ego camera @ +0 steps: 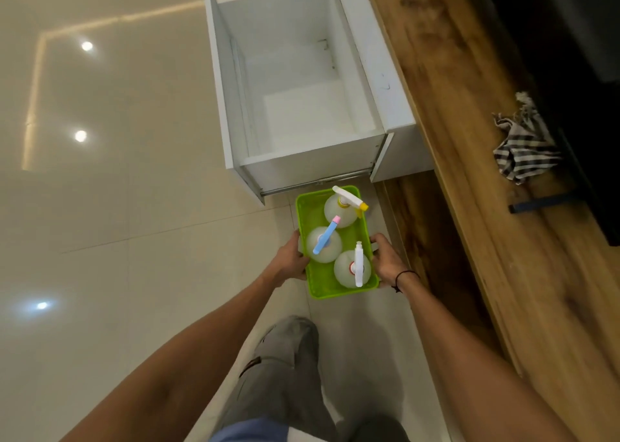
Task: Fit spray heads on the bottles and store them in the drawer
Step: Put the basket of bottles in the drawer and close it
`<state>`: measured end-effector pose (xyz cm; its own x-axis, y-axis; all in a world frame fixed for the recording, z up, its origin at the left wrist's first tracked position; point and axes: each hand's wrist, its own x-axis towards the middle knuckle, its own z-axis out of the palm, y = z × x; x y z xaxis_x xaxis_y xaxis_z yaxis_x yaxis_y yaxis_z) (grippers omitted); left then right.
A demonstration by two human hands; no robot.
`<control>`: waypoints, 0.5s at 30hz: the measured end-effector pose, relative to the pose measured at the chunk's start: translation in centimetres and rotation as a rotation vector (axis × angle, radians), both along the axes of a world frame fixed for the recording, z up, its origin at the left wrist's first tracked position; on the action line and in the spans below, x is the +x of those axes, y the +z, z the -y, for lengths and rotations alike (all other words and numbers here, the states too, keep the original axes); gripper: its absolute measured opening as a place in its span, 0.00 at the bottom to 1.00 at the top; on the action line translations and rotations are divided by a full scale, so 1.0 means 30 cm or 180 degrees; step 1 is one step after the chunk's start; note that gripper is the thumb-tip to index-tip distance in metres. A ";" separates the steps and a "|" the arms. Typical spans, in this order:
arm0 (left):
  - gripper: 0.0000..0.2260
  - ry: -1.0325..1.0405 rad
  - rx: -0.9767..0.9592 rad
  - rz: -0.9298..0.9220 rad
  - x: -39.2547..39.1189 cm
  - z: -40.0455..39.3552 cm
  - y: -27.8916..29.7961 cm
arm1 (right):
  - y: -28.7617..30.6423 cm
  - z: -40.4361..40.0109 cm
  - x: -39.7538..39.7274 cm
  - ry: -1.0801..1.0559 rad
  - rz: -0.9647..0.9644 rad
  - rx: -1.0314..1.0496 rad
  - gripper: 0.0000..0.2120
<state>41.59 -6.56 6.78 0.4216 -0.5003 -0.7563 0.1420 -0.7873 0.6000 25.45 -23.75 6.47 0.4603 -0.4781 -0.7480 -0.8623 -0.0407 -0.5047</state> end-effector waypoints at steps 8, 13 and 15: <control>0.28 -0.0091 -0.0151 0.0122 0.058 -0.044 0.171 | 0.202 -0.020 0.022 0.0384 0.0198 -0.0391 0.14; 0.26 -0.0043 -0.0294 0.0211 0.109 -0.045 0.235 | 0.327 0.012 0.060 0.0548 0.0403 -0.0508 0.15; 0.27 -0.0008 -0.0328 0.0242 0.136 -0.043 0.258 | 0.366 0.025 0.082 0.0570 0.0493 -0.0517 0.15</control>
